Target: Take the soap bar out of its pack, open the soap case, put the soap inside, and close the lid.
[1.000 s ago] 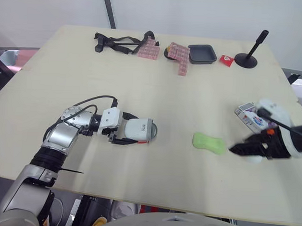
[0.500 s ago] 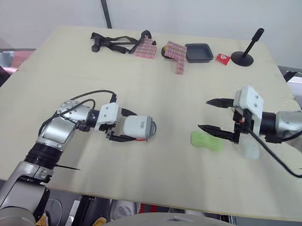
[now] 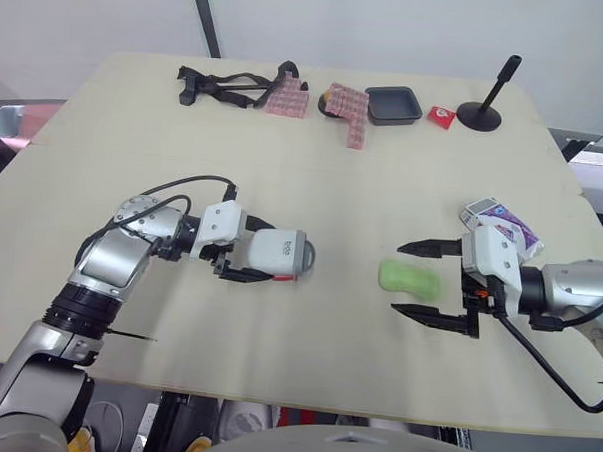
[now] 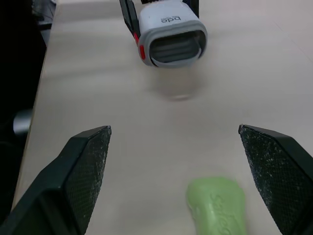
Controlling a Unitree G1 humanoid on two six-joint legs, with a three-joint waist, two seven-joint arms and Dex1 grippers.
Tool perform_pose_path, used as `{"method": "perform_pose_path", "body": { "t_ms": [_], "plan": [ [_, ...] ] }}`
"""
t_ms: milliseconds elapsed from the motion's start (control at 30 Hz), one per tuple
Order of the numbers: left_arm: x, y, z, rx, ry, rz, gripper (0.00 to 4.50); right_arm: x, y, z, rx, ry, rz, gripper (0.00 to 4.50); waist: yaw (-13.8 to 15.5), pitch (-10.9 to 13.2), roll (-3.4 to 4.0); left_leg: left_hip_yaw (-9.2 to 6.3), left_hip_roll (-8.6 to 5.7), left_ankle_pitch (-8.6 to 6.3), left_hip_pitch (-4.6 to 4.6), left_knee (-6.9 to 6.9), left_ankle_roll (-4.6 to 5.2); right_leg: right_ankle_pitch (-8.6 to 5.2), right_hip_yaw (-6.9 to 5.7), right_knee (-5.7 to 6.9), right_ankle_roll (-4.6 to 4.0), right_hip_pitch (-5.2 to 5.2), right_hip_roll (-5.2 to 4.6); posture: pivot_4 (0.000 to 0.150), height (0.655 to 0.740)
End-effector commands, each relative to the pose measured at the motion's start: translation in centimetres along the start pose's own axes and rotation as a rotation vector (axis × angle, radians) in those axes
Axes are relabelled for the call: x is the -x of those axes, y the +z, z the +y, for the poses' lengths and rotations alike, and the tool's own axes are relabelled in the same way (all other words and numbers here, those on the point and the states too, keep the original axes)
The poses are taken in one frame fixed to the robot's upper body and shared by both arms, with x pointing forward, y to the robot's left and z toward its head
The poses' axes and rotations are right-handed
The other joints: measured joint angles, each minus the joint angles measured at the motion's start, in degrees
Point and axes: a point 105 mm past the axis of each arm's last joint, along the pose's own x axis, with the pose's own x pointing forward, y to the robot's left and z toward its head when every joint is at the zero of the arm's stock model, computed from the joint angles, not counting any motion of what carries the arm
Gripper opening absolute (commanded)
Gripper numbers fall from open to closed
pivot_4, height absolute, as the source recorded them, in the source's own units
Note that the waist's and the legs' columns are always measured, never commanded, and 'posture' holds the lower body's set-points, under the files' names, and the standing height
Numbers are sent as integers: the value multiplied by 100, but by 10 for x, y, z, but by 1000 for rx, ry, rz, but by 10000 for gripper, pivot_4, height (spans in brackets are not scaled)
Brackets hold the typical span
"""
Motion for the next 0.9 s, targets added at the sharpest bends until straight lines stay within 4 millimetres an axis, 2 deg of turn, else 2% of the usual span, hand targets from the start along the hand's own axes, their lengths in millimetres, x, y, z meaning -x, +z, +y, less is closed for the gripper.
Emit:
{"method": "perform_pose_path", "body": {
  "t_ms": [33,233,433,667,900],
  "plan": [
    [-5,12,8,-5,3,-5,34737,3,13,-3,23,-22,-36,44844,0,0,0,0,0,0,0,0,0,0,0,0,0,0,0,1500,7400],
    [-34,32,11,18,-84,-3,34737,-1,12,-2,22,-25,-41,44844,15,0,0,0,-1,1,-2,0,2,0,0,0,0,0,0,1500,7400],
    [-51,47,12,44,-135,-13,34737,-2,10,-2,8,-40,-42,44844,15,0,0,0,-3,1,-3,0,2,0,6,-1,0,1,5,1500,7400],
    [-65,36,6,82,-191,76,34737,-3,8,-4,24,-70,-26,44844,24,0,0,0,-3,1,-3,0,2,0,5,-2,0,2,7,1500,7400],
    [-68,28,7,88,-206,163,34737,-5,5,-6,14,-90,-16,44844,27,-1,1,0,-3,1,-2,0,2,0,4,-2,0,3,5,1500,7400]
  ]
}}
